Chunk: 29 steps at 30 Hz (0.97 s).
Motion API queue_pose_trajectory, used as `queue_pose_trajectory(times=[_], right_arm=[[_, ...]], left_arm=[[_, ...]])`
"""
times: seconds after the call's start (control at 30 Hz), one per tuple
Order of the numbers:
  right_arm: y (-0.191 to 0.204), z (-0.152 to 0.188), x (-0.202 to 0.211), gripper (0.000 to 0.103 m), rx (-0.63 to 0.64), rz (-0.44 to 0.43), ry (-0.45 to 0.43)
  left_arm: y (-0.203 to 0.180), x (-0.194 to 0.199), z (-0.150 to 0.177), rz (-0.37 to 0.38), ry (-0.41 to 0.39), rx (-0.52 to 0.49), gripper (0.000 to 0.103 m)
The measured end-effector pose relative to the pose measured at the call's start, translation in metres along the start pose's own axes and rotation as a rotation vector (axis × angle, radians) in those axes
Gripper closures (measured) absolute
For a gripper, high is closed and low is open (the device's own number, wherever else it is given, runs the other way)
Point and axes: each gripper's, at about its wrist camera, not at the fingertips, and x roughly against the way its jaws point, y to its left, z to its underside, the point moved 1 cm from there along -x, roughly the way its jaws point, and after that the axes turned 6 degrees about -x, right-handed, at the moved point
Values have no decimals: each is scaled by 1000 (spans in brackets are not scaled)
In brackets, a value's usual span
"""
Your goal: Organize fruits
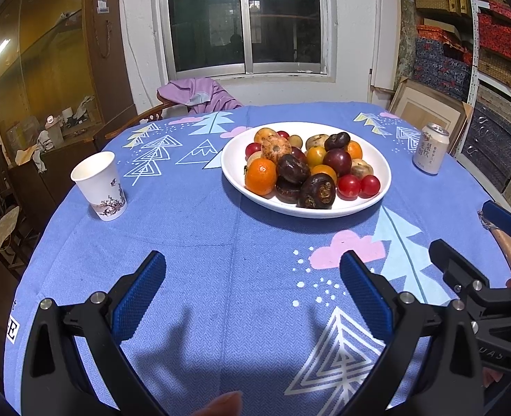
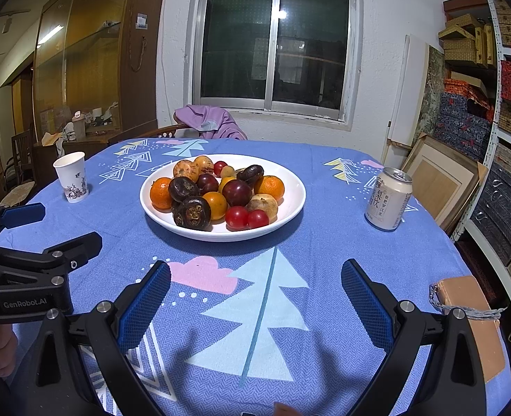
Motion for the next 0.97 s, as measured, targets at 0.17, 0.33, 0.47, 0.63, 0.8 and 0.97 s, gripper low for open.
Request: queue_pose_trajectory(times=[0.17, 0.33, 0.47, 0.63, 0.8, 0.97], right_arm=[[1, 0, 1, 3, 2, -1, -1], [1, 0, 1, 3, 2, -2, -1], [2, -1, 2, 3, 5, -3, -1], [3, -1, 2, 3, 1, -4, -2], [3, -2, 3, 3, 0, -5, -2], [2, -2, 2, 3, 1, -5, -2]], left_arm=[[-2, 0, 0, 5, 0, -5, 4], [-3, 1, 0, 15, 0, -8, 4], [-4, 4, 1, -13, -24, -14, 4], [-7, 13, 1, -39, -67, -31, 4], [-2, 13, -2, -20, -51, -13, 4], [-3, 11, -2, -32, -47, -18, 4]])
